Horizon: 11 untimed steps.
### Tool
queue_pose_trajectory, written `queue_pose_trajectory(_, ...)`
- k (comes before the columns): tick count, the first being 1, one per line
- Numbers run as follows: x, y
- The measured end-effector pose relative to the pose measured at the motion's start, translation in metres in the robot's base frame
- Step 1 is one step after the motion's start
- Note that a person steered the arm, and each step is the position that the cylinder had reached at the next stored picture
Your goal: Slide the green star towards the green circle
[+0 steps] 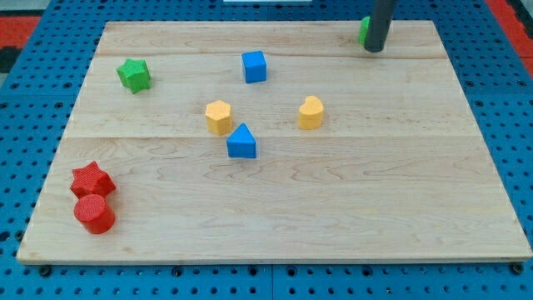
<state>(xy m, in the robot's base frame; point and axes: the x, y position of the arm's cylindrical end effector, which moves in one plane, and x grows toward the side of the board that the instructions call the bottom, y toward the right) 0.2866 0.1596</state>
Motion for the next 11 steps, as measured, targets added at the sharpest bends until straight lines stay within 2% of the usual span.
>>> queue_pose_trajectory(1, 0.055, -0.066)
queue_pose_trajectory(3, 0.071, -0.263)
queue_pose_trajectory(4, 0.086, -0.34)
queue_pose_trajectory(5, 0.093, -0.385)
queue_pose_trajectory(6, 0.058, -0.385)
queue_pose_trajectory(8, 0.005, -0.329)
queue_pose_trajectory(9, -0.02, -0.248)
queue_pose_trajectory(11, -0.03, -0.268)
